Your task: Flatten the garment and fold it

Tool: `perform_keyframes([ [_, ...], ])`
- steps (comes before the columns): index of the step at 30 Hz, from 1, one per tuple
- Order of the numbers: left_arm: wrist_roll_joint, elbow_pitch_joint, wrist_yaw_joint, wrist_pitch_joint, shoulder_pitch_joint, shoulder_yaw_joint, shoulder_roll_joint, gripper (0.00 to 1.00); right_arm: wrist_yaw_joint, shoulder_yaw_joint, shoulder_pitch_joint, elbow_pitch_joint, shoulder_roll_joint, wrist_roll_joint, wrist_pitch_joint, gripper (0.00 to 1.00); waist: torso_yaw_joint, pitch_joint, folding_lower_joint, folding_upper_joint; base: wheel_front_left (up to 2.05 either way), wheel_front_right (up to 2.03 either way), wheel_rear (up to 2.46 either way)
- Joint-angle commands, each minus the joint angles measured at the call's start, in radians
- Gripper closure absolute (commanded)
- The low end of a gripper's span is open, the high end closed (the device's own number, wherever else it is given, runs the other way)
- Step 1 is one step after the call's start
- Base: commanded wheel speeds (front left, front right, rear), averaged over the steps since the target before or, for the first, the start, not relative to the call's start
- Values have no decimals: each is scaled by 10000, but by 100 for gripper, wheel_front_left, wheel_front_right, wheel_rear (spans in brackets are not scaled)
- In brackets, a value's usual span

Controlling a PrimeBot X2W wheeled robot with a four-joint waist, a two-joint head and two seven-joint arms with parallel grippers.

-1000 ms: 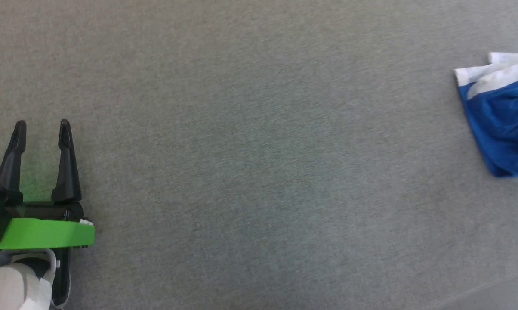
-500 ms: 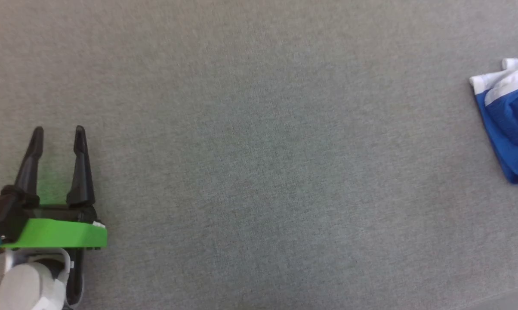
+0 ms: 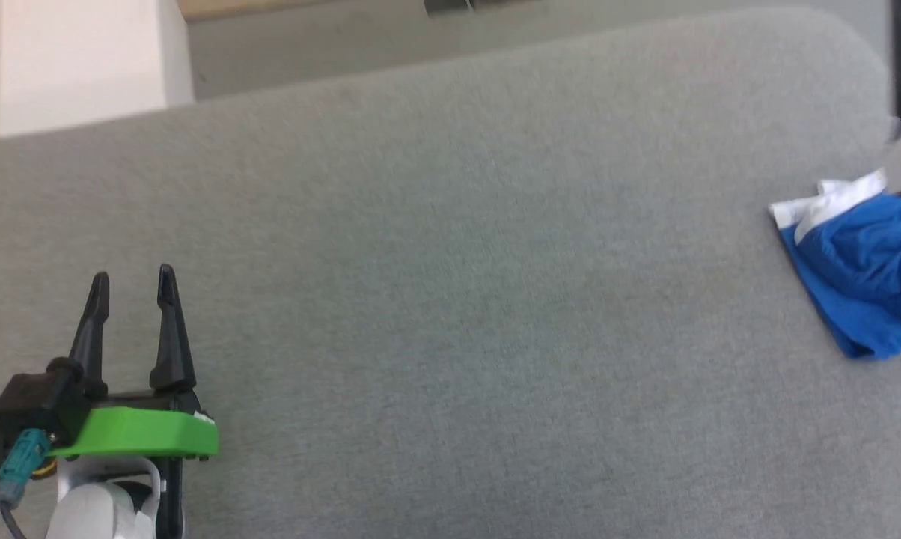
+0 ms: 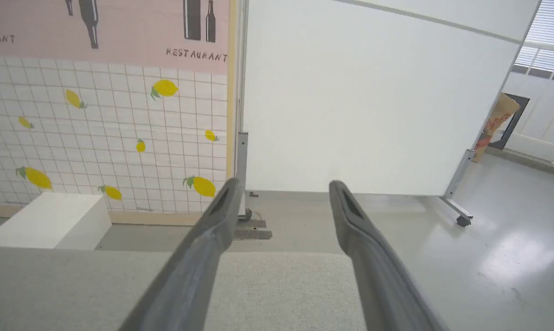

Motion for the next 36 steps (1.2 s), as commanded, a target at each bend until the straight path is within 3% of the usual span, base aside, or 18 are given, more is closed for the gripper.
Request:
perform_keyframes([
  [1, 12, 59, 89, -78, 138, 37, -53, 0, -15, 41, 263, -410, 449, 92, -427, 0, 582, -1160, 1, -1, 0, 0, 0],
  [5, 86, 164, 196, -134, 244, 17, -114, 0, -15, 73, 913, -1228, 1743, 107, -1514, 0, 907, -1660, 1, -1, 0, 0, 0],
  [10, 218, 220, 327, -175, 299, -89, -200, 0, -15, 143, 1829, -1479, 2421, 180, -2858, 0, 1393, -2089, 1, -1, 0, 0, 0],
  [19, 410, 599, 441, -233, 188, -435, -416, 0, -15, 597, 3763, -585, 2489, 1467, -4763, 0, 2215, -2648, 1, -1, 0, 0, 0],
  [36, 783, 1605, 588, -294, 241, -1024, -695, 0, -15, 1190, 6154, -169, 2491, 1115, -4943, 0, 2319, -2643, 1, -1, 0, 0, 0],
])
